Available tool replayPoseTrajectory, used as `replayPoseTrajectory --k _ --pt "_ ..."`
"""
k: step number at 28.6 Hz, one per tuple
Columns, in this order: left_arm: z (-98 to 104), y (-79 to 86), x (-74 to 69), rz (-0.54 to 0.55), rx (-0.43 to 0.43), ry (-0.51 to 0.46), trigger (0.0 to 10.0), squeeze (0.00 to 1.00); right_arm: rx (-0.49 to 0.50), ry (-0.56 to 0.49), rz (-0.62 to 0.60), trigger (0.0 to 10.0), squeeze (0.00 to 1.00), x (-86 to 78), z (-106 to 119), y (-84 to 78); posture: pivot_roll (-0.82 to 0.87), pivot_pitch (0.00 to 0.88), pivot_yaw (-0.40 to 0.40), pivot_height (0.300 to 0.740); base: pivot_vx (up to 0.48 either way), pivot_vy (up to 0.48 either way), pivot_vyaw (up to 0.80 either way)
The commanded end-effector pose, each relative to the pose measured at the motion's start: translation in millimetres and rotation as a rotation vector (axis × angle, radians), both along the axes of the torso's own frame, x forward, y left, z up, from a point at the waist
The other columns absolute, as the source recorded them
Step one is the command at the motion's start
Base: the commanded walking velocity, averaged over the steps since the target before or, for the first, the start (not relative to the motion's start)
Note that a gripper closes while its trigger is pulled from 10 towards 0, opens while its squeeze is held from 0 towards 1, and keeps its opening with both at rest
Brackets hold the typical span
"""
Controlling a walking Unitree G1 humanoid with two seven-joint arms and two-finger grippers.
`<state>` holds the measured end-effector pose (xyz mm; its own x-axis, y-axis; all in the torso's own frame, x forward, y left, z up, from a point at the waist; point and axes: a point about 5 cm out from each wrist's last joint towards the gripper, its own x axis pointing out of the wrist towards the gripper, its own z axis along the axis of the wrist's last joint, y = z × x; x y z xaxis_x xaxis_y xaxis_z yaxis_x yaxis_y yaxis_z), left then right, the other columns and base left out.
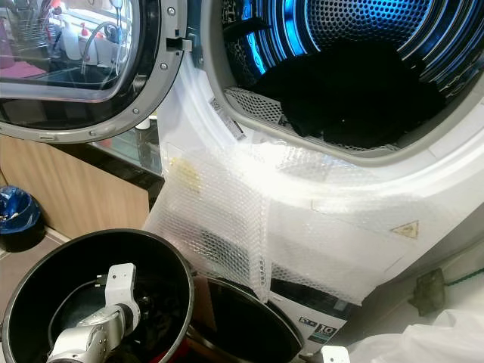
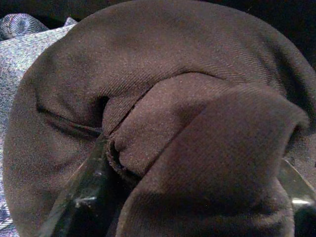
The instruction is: Clothes washing
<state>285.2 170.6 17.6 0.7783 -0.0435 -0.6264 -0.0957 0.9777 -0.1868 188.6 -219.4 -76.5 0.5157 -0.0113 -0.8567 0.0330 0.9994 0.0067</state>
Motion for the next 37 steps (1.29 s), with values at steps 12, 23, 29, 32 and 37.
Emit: replayPoseTrajectory --k 12,23,29,32,37 --pt "1 -6.0 0.4 0.022 -0.051 -0.035 0.0 0.00 -0.014 -0.008 0.027 10.0 0.00 9.1 4 1.8 0.06 0.000 -0.168 0.740 0.000 0.000 0.00" --pt "32 5.0 6.9 0.097 -0.004 -0.216 0.0 0.00 0.002 -0.032 0.036 10.0 0.00 17.3 7 8.0 0.08 0.000 -0.162 0.740 0.000 0.000 0.00" --pt "82 11.7 -7.8 0.122 0.048 -0.447 0.0 0.00 0.002 -0.043 0.026 10.0 0.00 21.2 10 7.2 0.13 0.000 -0.167 0.740 0.000 0.000 0.00" --pt "96 10.5 -19.7 0.113 0.051 -0.497 0.0 0.00 0.007 -0.047 0.033 10.0 0.00 24.6 11 9.3 0.16 0.000 -0.173 0.740 0.000 0.000 0.00" --pt "131 4.2 -31.5 0.042 0.009 -0.645 0.0 0.00 0.014 -0.058 0.041 10.0 0.00 30.5 14 14.1 0.19 0.000 -0.179 0.740 0.000 0.000 0.00"
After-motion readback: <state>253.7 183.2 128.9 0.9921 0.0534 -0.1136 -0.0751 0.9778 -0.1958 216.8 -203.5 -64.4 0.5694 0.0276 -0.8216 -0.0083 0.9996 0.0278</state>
